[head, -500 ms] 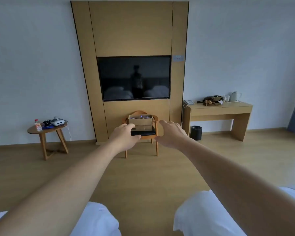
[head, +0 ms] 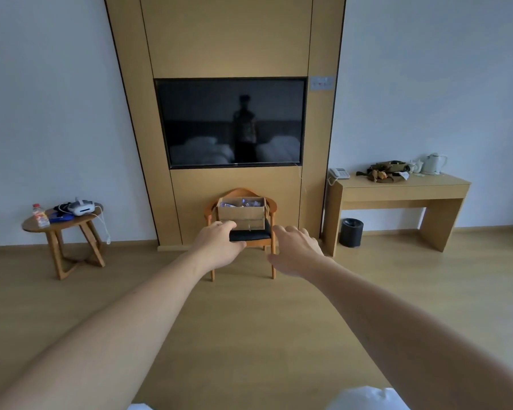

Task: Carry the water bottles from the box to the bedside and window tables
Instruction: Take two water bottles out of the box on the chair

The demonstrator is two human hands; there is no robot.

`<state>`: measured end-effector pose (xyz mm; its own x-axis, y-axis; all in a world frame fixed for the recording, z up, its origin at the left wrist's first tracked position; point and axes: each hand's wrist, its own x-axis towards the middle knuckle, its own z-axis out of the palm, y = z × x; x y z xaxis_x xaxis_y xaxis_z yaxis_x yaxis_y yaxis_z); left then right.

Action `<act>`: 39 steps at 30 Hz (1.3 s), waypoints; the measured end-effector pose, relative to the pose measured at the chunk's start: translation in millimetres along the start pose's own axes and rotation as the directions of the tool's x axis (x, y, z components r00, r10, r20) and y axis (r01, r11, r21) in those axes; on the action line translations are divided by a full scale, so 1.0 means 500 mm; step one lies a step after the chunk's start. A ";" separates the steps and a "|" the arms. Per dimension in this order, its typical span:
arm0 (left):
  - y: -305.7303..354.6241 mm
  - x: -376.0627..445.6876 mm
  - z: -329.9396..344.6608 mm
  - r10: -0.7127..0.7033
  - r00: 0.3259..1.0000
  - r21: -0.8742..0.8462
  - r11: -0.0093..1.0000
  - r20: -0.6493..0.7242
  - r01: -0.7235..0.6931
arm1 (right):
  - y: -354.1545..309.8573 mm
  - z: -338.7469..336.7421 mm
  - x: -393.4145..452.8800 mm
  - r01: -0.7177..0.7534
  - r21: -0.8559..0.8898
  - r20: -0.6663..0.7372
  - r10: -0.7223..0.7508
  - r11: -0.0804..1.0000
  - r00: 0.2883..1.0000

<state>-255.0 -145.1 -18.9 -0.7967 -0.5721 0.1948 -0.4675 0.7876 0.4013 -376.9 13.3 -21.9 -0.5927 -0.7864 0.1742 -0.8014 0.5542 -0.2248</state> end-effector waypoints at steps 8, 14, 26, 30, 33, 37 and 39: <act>-0.135 0.355 0.103 0.017 0.999 -0.043 0.999 0.029 -0.016 | 0.069 0.137 0.364 -0.064 0.004 -0.004 0.064 0.998 0.998; -0.232 0.661 0.090 0.054 0.998 -0.054 0.997 0.034 -0.052 | 0.072 0.174 0.684 -0.107 0.075 -0.015 0.109 0.991 0.994; -0.413 1.134 0.193 -0.017 0.997 -0.019 1.000 0.078 0.018 | 0.164 0.312 1.173 -0.116 0.173 0.033 0.112 0.978 0.993; -0.442 1.315 0.245 -0.014 0.998 -0.006 1.000 0.065 0.015 | 0.230 0.360 1.360 -0.081 0.163 0.008 0.080 0.983 0.997; -0.454 1.457 0.277 -0.019 0.997 0.019 1.000 0.077 0.017 | 0.281 0.380 1.503 -0.066 0.162 0.039 0.061 0.985 0.997; -0.467 1.626 0.308 -0.051 0.996 0.002 0.999 0.074 0.051 | 0.339 0.393 1.683 -0.070 0.158 0.080 0.058 0.985 0.995; -0.480 1.702 0.319 -0.069 0.994 0.002 0.998 0.085 0.069 | 0.358 0.404 1.766 -0.069 0.163 0.098 0.053 0.984 0.994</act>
<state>-881.9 -784.7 -92.4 -0.7924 -0.6033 0.0899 -0.5220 0.7471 0.4115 -1027.4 -636.7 -102.1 -0.6239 -0.7786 0.0670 -0.7347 0.5551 -0.3900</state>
